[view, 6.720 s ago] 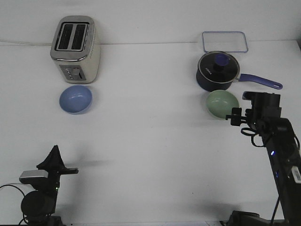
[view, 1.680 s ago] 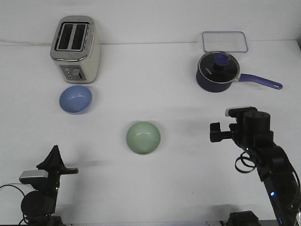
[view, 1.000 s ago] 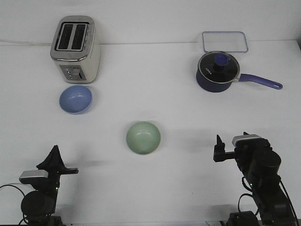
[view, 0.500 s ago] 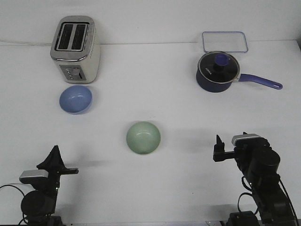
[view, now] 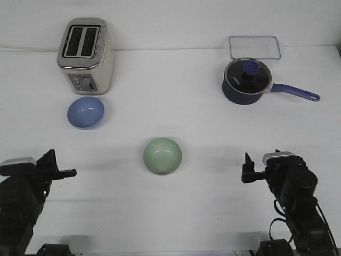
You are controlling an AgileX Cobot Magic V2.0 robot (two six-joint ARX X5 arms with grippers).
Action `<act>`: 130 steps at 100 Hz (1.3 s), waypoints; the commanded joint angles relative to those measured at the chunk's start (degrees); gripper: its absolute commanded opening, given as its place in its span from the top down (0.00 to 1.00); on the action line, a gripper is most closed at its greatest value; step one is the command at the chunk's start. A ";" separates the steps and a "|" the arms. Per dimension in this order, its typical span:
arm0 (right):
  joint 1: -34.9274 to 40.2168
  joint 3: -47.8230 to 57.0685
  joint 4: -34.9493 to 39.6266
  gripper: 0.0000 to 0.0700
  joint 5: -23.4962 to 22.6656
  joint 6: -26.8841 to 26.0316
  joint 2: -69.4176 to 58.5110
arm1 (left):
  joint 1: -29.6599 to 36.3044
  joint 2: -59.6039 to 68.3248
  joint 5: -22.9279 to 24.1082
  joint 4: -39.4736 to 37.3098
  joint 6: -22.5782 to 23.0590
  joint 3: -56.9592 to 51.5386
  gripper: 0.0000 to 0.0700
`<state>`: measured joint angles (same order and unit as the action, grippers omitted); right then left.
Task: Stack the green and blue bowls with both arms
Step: 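Move the left gripper forward to the light blue bowl by the toaster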
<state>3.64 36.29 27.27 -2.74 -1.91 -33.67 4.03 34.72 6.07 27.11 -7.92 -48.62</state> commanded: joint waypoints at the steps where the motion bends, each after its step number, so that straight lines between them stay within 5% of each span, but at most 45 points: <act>1: 0.00 0.66 -0.66 0.07 0.20 0.26 -0.13 | 0.00 5.81 0.11 4.59 1.77 -7.30 0.98; 27: 0.00 0.66 -0.68 0.07 0.20 0.26 -0.13 | 0.00 23.02 0.09 18.53 2.54 -20.41 0.98; 76: -0.02 0.66 -0.77 0.07 0.22 0.28 -0.13 | 0.87 28.15 -0.33 20.90 0.13 -20.44 0.95; 98: -0.02 0.66 -1.14 0.07 0.24 0.26 -0.13 | 0.87 28.17 -0.35 21.27 1.07 -20.44 0.45; 121: -0.02 0.66 -1.36 0.07 0.24 0.26 -0.13 | 0.83 29.66 -0.39 20.81 1.51 -21.07 0.21; 130: -0.02 0.66 -1.36 0.07 0.24 0.26 -0.13 | 0.57 32.50 -0.48 20.79 1.88 -23.23 0.21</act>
<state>3.64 36.29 26.57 -2.74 -1.89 -33.67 4.78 64.82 5.78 48.49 -6.79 -69.25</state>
